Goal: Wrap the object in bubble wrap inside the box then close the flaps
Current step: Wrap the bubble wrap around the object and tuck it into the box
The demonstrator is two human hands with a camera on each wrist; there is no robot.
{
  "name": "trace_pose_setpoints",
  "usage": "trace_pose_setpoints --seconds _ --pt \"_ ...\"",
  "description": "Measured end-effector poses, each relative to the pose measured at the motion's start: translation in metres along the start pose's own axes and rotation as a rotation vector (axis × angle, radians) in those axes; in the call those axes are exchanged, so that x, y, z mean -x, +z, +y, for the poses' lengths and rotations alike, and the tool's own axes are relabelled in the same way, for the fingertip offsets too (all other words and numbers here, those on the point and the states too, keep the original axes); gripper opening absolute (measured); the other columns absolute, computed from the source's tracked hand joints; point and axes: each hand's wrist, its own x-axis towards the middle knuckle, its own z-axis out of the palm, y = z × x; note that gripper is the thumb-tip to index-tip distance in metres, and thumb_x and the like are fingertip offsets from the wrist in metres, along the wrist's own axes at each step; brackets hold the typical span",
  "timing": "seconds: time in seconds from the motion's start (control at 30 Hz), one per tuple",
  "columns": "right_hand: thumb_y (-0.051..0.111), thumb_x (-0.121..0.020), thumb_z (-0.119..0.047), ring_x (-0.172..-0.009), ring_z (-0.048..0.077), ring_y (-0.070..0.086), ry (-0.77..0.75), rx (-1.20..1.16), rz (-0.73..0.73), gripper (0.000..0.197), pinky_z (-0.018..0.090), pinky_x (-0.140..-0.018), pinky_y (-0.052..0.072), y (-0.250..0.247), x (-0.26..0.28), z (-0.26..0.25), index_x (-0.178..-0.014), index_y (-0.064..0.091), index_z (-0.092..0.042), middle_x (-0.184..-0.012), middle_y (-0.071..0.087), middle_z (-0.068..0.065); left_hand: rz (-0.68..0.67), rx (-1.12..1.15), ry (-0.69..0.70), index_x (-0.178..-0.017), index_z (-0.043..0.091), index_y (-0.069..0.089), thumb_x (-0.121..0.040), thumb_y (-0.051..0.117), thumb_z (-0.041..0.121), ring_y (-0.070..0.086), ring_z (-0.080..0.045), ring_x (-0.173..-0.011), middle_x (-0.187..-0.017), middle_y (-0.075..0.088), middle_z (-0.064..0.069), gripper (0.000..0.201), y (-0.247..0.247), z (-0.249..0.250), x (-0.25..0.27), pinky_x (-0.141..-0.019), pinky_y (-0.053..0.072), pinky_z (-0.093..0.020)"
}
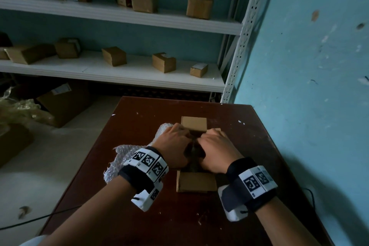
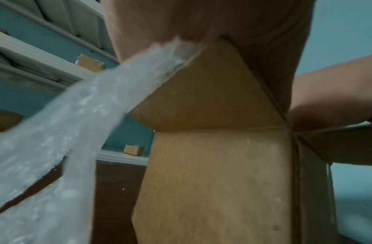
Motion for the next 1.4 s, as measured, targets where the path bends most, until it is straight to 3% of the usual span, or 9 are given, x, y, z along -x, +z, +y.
trace_pose_setpoints --seconds 0.1,0.23,0.37,0.5,0.8,1.07,1.17,1.27,1.4 --pt "0.057 -0.088 -0.029 -0.125 0.025 0.036 -0.001 0.071 -0.028 0.022 0.041 -0.111 0.024 0.007 -0.002 -0.007 -0.105 0.063 -0.016 -0.118 0.061 0.001 -0.009 -0.015 0.03 -0.096 0.035 0.063 -0.083 0.045 0.056 0.04 -0.019 -0.116 -0.114 0.054 0.008 0.03 -0.002 -0.002 -0.001 -0.1 0.036 -0.041" --pt "0.058 -0.086 -0.031 -0.127 0.026 0.035 0.041 0.104 -0.03 0.024 0.041 -0.113 0.019 0.006 -0.004 -0.003 -0.104 0.066 -0.017 -0.12 0.06 0.004 0.006 -0.037 0.048 -0.1 0.033 0.064 -0.077 0.035 0.059 0.043 -0.019 -0.121 -0.121 0.056 0.007 0.045 -0.006 -0.005 0.0 -0.101 0.035 -0.042" --pt "0.058 -0.088 -0.036 -0.136 0.028 0.027 0.044 0.149 -0.045 0.032 0.044 -0.118 0.01 0.005 -0.004 -0.002 -0.113 0.063 -0.017 -0.133 0.054 0.009 -0.01 -0.055 0.026 -0.11 0.028 0.063 -0.087 0.035 0.057 0.04 -0.02 -0.124 -0.123 0.054 0.005 0.047 -0.015 -0.005 0.006 -0.102 0.036 -0.041" --pt "0.056 -0.09 -0.038 -0.14 0.027 0.022 0.036 0.165 -0.059 0.037 0.045 -0.119 0.005 0.009 -0.006 -0.002 -0.123 0.06 -0.02 -0.138 0.051 0.006 -0.028 -0.064 0.007 -0.108 0.027 0.065 -0.091 0.037 0.057 0.04 -0.02 -0.121 -0.122 0.053 0.003 0.045 -0.021 0.002 0.01 -0.099 0.037 -0.04" --pt "0.057 -0.088 -0.033 -0.138 0.024 0.022 0.042 0.216 -0.034 0.033 0.046 -0.118 0.007 0.014 -0.013 0.003 -0.118 0.061 -0.02 -0.135 0.051 -0.001 -0.002 -0.081 0.027 -0.11 0.035 0.065 -0.082 0.029 0.067 0.038 -0.02 -0.124 -0.125 0.054 0.009 0.056 -0.016 0.0 0.006 -0.103 0.03 -0.039" --pt "0.051 -0.091 -0.028 -0.137 0.025 0.021 0.073 0.255 -0.05 0.029 0.046 -0.113 0.014 0.018 -0.023 0.003 -0.118 0.06 -0.02 -0.139 0.045 0.001 -0.047 -0.078 0.021 -0.113 0.031 0.064 -0.088 0.042 0.059 0.035 -0.021 -0.124 -0.124 0.051 0.006 0.044 -0.018 0.006 0.008 -0.101 0.029 -0.038" --pt "0.044 -0.095 -0.028 -0.136 0.024 0.023 0.094 0.252 -0.035 0.024 0.047 -0.112 0.016 0.021 -0.026 -0.002 -0.112 0.062 -0.024 -0.134 0.052 -0.001 -0.023 -0.055 0.033 -0.102 0.03 0.063 -0.088 0.042 0.057 0.04 -0.021 -0.114 -0.109 0.054 0.006 0.037 -0.015 0.008 0.005 -0.099 0.034 -0.039" --pt "0.039 -0.098 -0.032 -0.137 0.024 0.023 0.089 0.202 0.005 0.026 0.045 -0.113 0.014 0.021 -0.024 -0.004 -0.105 0.064 -0.025 -0.13 0.057 -0.002 0.016 -0.055 0.016 -0.095 0.031 0.063 -0.086 0.044 0.055 0.04 -0.019 -0.106 -0.093 0.047 0.01 0.032 -0.013 0.01 0.003 -0.093 0.036 -0.036" --pt "0.045 -0.097 -0.031 -0.139 0.024 0.024 0.005 0.154 -0.012 0.026 0.043 -0.116 0.011 0.016 -0.015 0.002 -0.113 0.062 -0.021 -0.134 0.054 0.001 0.01 -0.05 0.004 -0.103 0.031 0.061 -0.087 0.049 0.052 0.037 -0.019 -0.108 -0.104 0.052 0.009 0.03 -0.011 0.012 0.004 -0.093 0.031 -0.034"
